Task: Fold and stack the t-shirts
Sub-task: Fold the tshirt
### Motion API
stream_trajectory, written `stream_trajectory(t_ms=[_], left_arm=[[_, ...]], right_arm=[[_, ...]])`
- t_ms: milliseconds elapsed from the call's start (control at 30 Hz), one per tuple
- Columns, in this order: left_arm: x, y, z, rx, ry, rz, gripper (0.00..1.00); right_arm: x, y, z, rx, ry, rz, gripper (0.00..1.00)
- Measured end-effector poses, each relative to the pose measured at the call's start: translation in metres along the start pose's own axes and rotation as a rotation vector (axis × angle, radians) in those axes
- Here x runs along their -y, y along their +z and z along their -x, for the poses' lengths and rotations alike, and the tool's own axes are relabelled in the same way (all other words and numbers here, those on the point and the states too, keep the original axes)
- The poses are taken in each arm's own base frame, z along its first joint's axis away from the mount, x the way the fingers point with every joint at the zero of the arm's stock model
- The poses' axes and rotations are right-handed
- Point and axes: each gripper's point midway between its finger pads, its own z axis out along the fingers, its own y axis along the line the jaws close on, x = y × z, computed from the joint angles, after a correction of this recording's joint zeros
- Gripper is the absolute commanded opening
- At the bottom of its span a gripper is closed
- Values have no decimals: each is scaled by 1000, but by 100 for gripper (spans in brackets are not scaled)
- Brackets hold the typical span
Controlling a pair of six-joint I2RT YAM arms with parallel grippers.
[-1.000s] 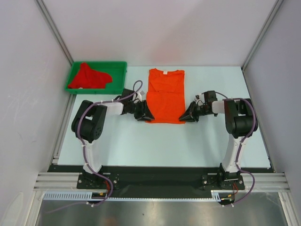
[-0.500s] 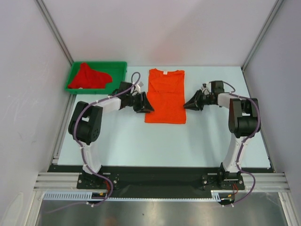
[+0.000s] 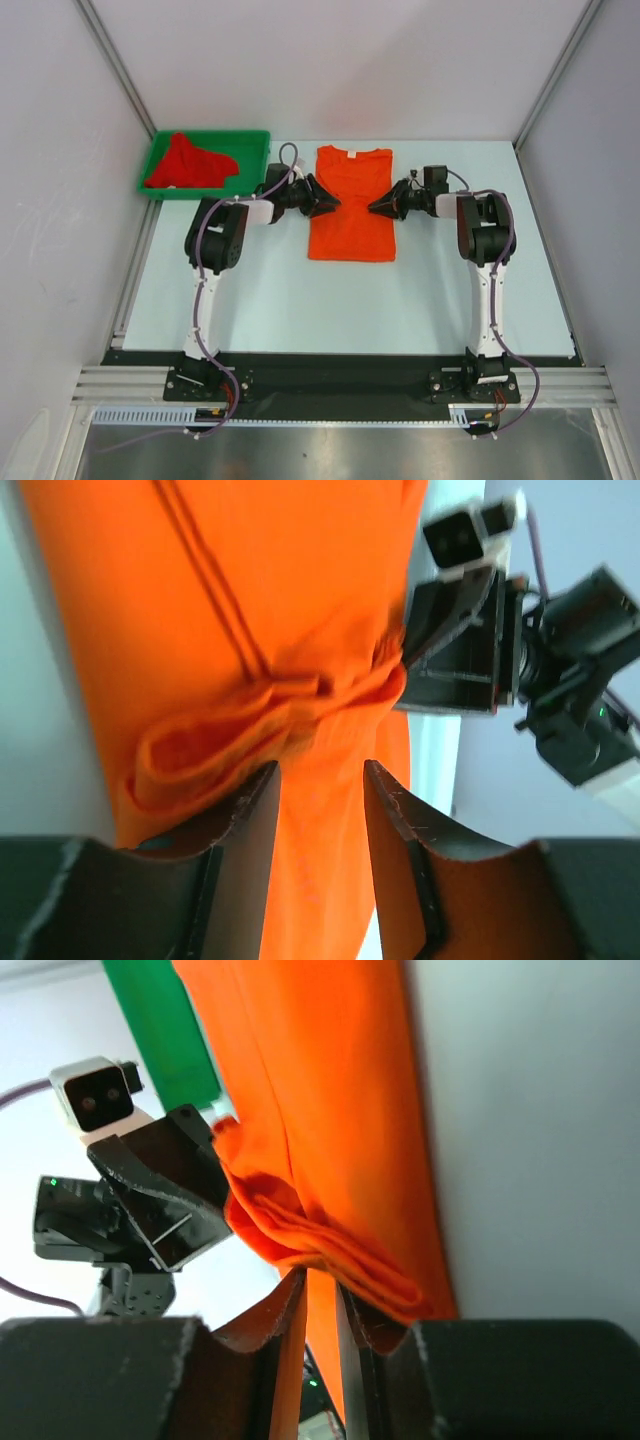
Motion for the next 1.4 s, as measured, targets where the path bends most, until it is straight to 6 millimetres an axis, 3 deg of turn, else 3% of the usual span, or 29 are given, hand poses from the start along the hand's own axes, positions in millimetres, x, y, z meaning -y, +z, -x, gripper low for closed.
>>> stream_trajectory(t_ms=[200,300,433,567,667,833,933,1067,1133,1233,1400], left_arm=[[-5,7,43,75,-8,100,48],[-8,4,56,95,9,169,48],[-12,-4,56,91,22,225,49],[-5,-26,46,89,26,278,54],[11,-58,28,103,17,309,54],[46,-118,-15,193,-36,301,56],[44,-139,-55,258,-119,289,58],[16,-136,-112,229,-256,350,58],[7,-131,-129,216,-306,377,55],[5,-127,-133,246,-361,386,53],[-2,-123,-127,318,-444,408,49]], right_arm=[[-5,-5,36,64,6,23,31],[-3,-15,58,124,5,11,34],[5,-35,82,183,16,-13,39],[12,-60,87,215,30,-55,46],[12,-84,67,235,48,-115,53],[-6,-121,-1,272,61,-193,60],[-15,-132,-47,316,61,-214,63],[-8,-129,-104,335,72,-251,63],[-3,-123,-124,337,69,-260,63],[11,-119,-146,359,88,-279,61],[33,-123,-146,442,140,-308,59]])
